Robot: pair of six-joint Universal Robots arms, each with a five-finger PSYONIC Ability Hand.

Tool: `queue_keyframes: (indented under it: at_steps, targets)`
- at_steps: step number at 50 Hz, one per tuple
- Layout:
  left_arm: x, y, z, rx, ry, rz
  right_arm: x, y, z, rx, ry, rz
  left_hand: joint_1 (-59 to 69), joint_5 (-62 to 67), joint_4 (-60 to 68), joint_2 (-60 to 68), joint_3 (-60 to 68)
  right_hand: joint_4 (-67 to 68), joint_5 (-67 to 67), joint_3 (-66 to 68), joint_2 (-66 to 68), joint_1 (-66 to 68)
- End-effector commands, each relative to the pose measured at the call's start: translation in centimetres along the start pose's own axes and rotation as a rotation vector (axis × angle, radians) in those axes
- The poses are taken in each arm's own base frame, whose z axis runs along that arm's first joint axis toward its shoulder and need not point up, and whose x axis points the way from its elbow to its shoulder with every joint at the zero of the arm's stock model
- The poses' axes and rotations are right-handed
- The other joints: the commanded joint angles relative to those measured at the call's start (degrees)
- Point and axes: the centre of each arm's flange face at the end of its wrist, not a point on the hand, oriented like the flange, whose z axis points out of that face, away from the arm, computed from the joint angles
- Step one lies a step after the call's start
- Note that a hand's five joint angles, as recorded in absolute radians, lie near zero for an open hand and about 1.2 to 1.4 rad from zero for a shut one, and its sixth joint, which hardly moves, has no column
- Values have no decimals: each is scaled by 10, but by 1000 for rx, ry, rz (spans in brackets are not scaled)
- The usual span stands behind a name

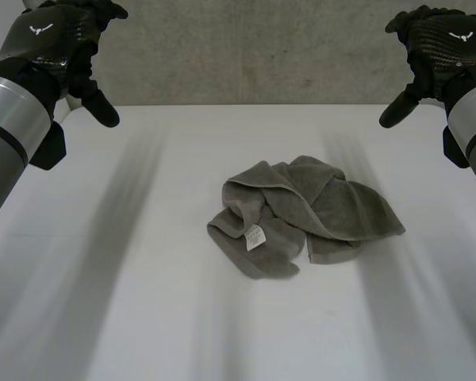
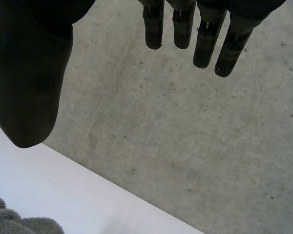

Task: Fold the towel.

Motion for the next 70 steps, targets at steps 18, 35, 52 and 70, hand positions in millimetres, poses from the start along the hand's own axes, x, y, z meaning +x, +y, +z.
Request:
queue_keyframes:
  at_steps: [18, 35, 52, 70]
  targets:
    - [15, 19, 24, 38, 54, -19, -14, 15, -2, -38, -103, -105, 10, 14, 11, 12, 10, -46, -34, -38, -41, -33]
    - [86, 187, 81, -173, 335, -35, -42, 126, 8, -347, -225, 79, 18, 23, 20, 20, 19, -46, -34, -38, -41, -33]
    - [120, 251, 106, -78, 439, -18, -63, 220, 15, -484, -145, 179, 170, 174, 171, 172, 170, -46, -34, -38, -41, -33]
    - [136, 264, 98, -97, 503, -23, -66, 207, 20, -393, -185, 189, 170, 174, 171, 172, 170, 654, 666, 662, 659, 667]
